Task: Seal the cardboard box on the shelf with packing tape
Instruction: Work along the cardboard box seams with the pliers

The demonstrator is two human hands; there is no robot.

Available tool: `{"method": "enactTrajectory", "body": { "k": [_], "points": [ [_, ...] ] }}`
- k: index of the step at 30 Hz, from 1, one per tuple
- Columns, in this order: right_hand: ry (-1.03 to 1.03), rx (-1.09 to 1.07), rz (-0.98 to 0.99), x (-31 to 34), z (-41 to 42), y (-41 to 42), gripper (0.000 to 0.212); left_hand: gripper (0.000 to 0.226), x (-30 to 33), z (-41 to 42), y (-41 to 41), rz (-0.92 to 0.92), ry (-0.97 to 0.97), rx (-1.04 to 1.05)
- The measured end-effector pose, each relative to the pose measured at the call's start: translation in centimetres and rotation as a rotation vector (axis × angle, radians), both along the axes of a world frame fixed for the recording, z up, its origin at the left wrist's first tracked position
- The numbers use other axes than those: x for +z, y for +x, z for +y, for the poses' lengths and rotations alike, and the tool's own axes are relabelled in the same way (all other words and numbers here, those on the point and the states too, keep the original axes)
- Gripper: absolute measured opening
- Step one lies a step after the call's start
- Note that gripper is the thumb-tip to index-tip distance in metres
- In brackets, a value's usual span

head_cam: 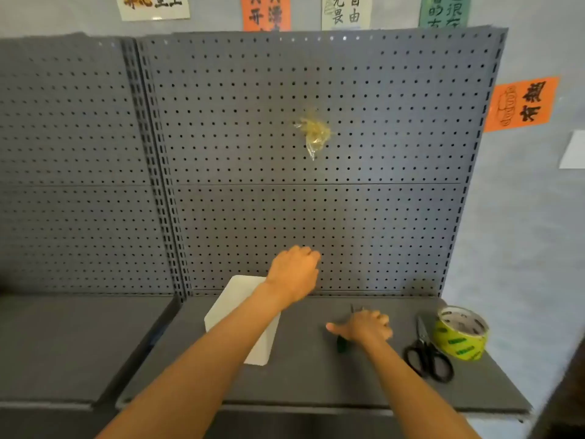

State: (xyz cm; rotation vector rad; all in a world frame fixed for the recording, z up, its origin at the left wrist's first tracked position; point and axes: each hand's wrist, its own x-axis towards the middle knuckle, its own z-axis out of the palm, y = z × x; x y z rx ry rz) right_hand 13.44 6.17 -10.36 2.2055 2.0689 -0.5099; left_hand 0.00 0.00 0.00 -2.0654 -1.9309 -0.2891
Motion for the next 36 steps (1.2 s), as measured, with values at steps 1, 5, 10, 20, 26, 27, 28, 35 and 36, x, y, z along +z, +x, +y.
{"method": "enactTrajectory", "body": {
  "k": [1,5,10,20,26,27,28,35,36],
  "points": [
    [-0.043,0.0,-0.025,-0.3,0.1,0.2,0.108,0.031,0.3,0.3,-0.2,0.005,-0.004,0.018],
    [-0.118,-0.023,0.02,-0.2,0.9,0.7,0.099,0.031,0.3,1.5,-1.0,-0.009,0.006,0.04],
    [-0.178,0.026,0.033,0.5,1.5,1.0,0.073,0.031,-0.1,1.8,-1.8,0.008,0.022,0.057],
    [0.436,0.364,0.349,9.7,-1.0,-6.4,0.055,0.031,3.3,-3.5,-10.7,0.117,0.11,0.219],
    [0.551,0.629,0.354,11.7,-6.8,-15.9,0.049,0.035,4.8,-12.6,-20.0,0.087,0.102,0.451],
    [0.523,0.653,0.352,11.8,-7.8,-17.7,0.049,0.035,4.8,-14.5,-21.7,0.087,0.088,0.489],
    [0.491,0.671,0.35,11.9,-9.0,-19.4,0.05,0.035,4.9,-16.4,-23.5,0.087,0.073,0.527],
    [0.293,0.787,0.423,11.9,-18.4,-31.9,0.038,0.032,5.1,-30.6,-34.8,0.09,0.043,0.755],
    [0.302,0.812,0.421,12.0,-19.8,-33.5,0.04,0.031,5.3,-32.4,-36.1,0.088,0.047,0.782]
  ]
}}
